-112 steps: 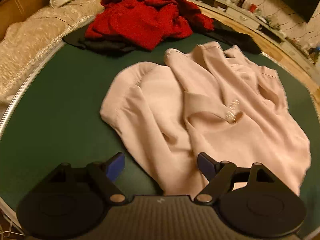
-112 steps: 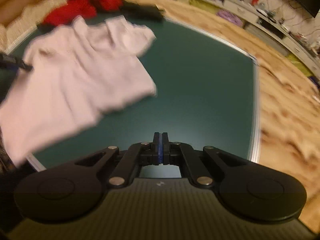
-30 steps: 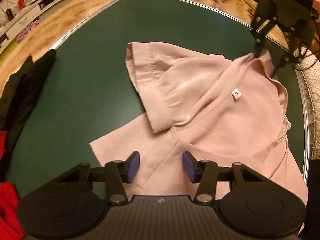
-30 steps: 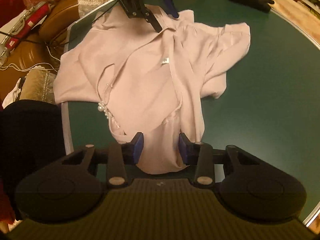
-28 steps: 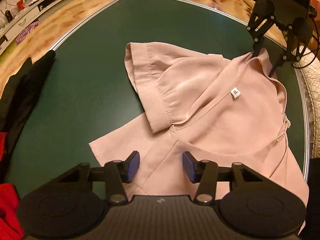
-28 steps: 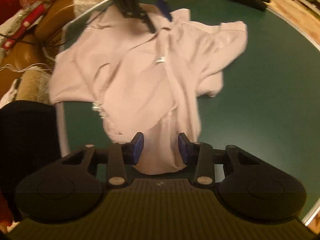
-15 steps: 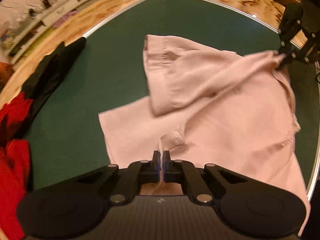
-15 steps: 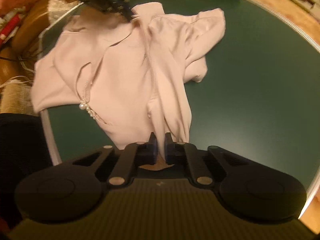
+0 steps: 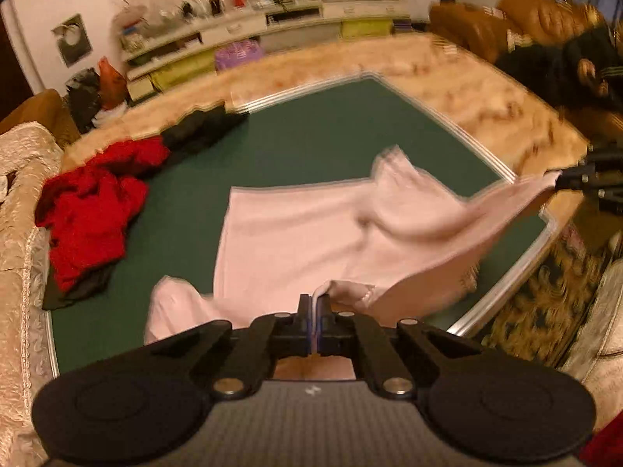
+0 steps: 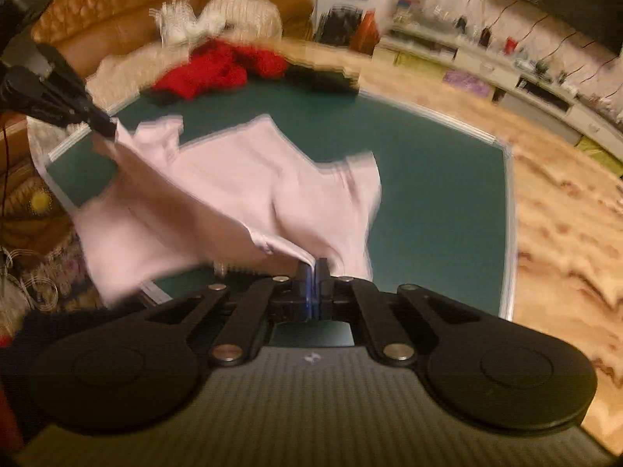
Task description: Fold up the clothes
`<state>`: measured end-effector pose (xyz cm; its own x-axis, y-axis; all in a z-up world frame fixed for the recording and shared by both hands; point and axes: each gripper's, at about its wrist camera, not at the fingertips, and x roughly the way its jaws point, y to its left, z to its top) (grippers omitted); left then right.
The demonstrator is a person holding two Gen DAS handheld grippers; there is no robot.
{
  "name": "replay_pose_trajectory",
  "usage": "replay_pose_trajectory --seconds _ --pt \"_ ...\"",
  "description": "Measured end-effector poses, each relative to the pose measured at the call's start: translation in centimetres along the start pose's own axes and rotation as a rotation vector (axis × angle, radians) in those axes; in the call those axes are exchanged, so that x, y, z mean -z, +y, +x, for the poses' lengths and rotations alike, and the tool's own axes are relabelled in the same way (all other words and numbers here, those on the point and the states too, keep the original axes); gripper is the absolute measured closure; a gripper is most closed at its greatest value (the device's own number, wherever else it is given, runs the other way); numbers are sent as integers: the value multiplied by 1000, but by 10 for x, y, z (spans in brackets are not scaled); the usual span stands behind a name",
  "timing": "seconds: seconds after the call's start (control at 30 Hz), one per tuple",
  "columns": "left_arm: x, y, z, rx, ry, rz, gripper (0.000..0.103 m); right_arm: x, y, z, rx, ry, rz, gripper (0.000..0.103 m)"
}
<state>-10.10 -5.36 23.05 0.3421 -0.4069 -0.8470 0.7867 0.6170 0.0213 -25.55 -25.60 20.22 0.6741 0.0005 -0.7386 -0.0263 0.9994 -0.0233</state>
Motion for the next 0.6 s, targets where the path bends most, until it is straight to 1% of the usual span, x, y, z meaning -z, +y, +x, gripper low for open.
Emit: replay_pose_trajectory --seconds 0.07,0.13,0.2,0.23,0.27,0.4,0.43,0.5,0.6 --pt "-26 10 -6 2 -30 -39 102 -18 -9 -17 10 -47 32 100" --pt "-57 26 2 -4 -54 -71 102 -39 -26 -16 25 -63 58 100" --pt "-93 48 22 -10 -75 -107 102 -65 -52 2 41 -43 80 100" --pt "-115 62 34 -15 -94 -129 102 -79 -66 15 53 -33 92 100" --pt "-138 72 44 -38 -115 -144 102 -95 -80 29 68 -25 104 100" --pt "-229 112 82 -127 -203 -209 102 -182 -132 74 168 -94 145 100" --pt "-254 125 82 -142 -246 -241 102 -207 -142 81 200 -125 149 100" --pt "-295 137 68 -178 -343 -266 102 -254 -158 84 273 -197 156 100" --pt "-338 141 35 -221 -476 -273 102 -312 -180 76 360 -296 176 100"
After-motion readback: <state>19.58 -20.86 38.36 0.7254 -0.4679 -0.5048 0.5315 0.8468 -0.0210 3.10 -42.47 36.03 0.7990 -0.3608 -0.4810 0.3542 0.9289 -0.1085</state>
